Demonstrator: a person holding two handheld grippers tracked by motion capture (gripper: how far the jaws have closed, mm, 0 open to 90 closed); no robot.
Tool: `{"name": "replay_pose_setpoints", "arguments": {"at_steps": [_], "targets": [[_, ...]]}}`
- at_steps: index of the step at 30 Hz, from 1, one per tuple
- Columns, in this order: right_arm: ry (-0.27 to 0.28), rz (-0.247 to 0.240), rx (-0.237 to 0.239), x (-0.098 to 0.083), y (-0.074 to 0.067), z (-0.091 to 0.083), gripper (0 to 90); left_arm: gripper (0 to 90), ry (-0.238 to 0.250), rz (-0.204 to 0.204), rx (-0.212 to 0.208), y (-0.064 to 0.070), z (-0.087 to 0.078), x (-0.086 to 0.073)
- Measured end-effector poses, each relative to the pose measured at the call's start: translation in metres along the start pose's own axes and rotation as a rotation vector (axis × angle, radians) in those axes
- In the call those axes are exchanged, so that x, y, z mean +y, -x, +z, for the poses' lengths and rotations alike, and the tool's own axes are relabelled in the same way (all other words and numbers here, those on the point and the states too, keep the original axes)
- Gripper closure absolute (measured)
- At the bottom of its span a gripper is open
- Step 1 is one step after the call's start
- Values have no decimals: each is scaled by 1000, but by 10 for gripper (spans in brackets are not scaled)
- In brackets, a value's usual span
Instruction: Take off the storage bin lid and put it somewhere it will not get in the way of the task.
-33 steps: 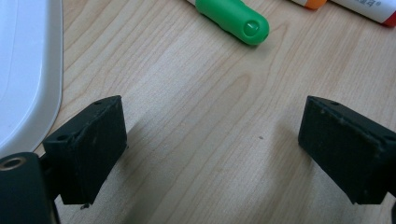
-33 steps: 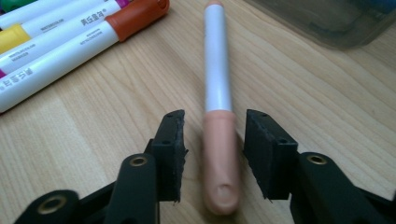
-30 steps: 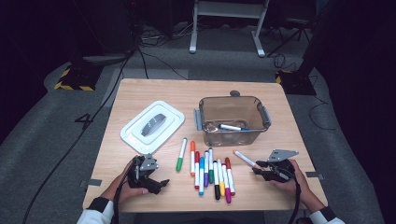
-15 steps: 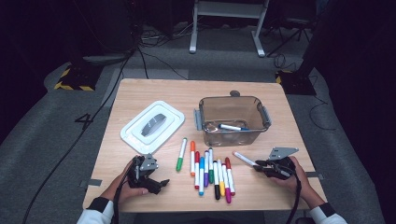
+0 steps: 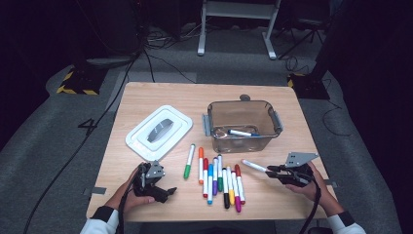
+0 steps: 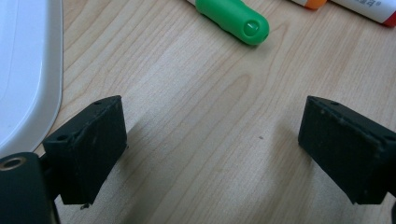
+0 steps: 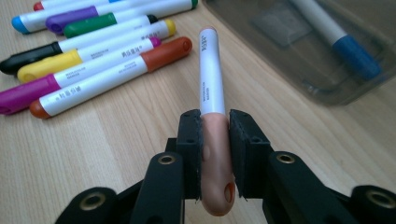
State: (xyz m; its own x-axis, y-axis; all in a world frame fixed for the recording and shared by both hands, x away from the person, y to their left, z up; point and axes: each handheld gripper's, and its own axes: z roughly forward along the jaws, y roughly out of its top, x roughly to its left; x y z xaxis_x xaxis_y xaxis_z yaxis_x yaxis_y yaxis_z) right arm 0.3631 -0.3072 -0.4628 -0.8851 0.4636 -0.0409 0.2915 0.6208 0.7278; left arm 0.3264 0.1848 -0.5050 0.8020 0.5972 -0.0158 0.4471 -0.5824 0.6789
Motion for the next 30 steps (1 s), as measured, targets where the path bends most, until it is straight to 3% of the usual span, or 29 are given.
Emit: {"name": "replay_pose_setpoints", "arguments": {"at_steps": [6,18,20,26,30], "targets": [[51,-24,-4,10,1,-16,756,82,-1,0,1,0,0,0],[121,-117,-2,45,3,-52,756,83,0,1,0,0,0,0],[133,-144,-15,58,7,-61,756,83,0,0,0,0,0,0],[127,-167,-30,80,27,-69,756,82,0,-2,0,0,0,0],[111,-170,-42,97,50,-70,756,82,0,-2,0,0,0,0]]}}
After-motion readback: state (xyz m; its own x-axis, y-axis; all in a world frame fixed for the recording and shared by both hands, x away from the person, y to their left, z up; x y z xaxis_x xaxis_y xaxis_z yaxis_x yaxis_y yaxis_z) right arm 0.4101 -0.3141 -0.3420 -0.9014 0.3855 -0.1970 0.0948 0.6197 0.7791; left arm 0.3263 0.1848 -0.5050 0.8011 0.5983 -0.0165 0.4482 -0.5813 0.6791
